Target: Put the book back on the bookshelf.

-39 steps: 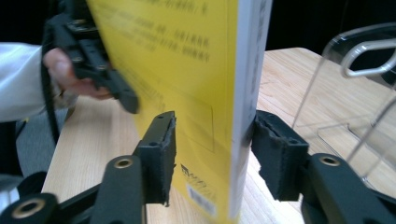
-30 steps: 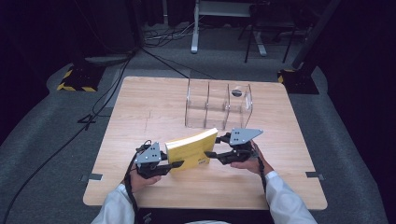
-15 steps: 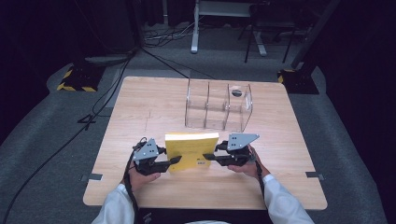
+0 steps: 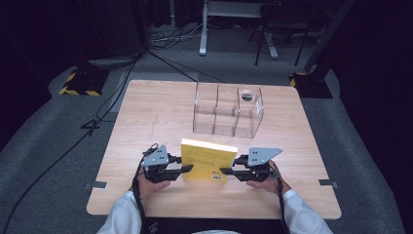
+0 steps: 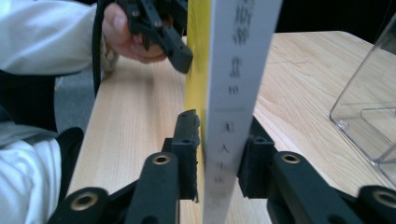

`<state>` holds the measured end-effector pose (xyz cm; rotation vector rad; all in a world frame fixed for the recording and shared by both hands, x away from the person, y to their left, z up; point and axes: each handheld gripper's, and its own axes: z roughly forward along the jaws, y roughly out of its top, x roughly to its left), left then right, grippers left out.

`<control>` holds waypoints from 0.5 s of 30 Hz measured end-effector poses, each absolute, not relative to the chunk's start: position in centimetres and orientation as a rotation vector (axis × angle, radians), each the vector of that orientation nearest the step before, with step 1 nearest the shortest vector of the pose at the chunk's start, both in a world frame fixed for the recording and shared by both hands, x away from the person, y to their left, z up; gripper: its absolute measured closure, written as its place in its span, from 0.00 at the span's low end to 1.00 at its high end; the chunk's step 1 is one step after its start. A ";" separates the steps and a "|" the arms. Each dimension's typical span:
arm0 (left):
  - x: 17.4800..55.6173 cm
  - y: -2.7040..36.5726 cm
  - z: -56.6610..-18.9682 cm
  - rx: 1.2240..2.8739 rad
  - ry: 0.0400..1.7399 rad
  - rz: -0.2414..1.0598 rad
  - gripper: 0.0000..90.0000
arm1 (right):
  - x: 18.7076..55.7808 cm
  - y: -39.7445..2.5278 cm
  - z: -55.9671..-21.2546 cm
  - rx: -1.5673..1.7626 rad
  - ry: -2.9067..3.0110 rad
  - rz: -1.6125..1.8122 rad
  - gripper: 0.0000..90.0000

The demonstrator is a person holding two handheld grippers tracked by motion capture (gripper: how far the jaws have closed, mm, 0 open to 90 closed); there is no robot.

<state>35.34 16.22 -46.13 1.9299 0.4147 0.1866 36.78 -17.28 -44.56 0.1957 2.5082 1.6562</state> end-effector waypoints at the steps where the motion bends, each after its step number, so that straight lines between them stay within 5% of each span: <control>1: 35.5 15.7 -46.1 1.933 0.408 0.184 0.72 | 36.7 -17.6 -44.5 0.203 2.496 1.662 0.77; 15: 36.5 11.5 -46.1 1.945 0.377 0.178 0.71 | 36.7 -21.3 -44.7 0.316 2.455 1.671 0.81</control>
